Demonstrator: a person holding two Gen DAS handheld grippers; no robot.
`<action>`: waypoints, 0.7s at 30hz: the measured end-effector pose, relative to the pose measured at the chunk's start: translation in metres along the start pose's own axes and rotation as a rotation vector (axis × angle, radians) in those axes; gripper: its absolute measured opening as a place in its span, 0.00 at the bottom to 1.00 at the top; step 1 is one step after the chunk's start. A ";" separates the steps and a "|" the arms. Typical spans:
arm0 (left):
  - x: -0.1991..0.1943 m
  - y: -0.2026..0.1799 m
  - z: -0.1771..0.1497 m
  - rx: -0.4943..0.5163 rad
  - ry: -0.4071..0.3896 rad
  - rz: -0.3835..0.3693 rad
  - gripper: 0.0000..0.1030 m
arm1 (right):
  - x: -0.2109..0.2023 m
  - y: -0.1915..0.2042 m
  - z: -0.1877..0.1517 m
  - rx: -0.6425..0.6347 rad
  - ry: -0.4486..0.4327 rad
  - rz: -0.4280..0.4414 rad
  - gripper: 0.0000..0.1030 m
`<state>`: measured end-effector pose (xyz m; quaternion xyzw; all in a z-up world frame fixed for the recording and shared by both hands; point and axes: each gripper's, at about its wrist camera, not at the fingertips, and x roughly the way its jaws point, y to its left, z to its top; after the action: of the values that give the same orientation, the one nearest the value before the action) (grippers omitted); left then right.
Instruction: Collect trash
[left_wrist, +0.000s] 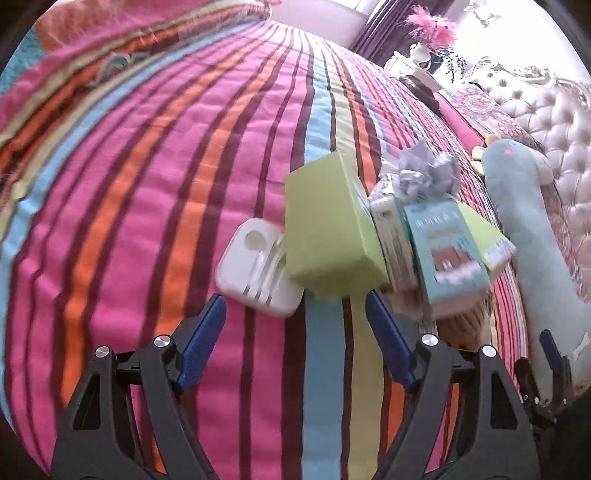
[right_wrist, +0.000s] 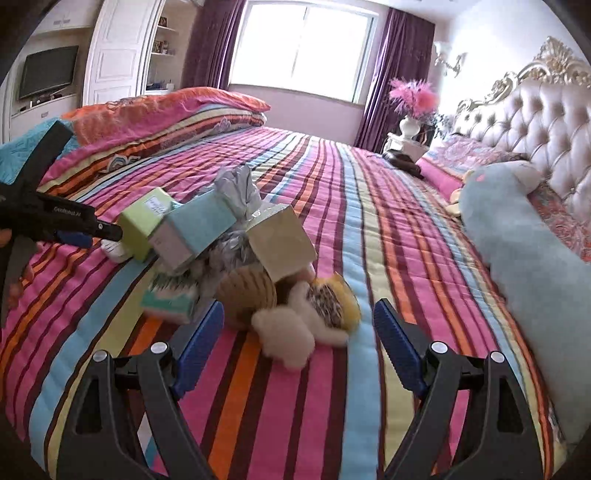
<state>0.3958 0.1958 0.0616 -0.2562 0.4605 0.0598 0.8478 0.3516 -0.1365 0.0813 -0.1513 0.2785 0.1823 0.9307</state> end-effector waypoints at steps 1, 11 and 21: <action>0.004 0.000 0.005 -0.002 0.003 -0.006 0.74 | 0.007 0.000 0.003 -0.002 0.004 0.003 0.77; 0.021 -0.007 0.034 -0.045 0.002 -0.100 0.79 | 0.041 0.010 0.039 -0.080 -0.018 0.012 0.77; 0.042 -0.023 0.054 -0.055 -0.004 -0.068 0.79 | 0.071 0.005 0.057 -0.128 0.008 0.001 0.77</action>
<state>0.4678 0.1963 0.0601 -0.2948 0.4481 0.0441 0.8428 0.4312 -0.0921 0.0853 -0.2112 0.2702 0.1997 0.9179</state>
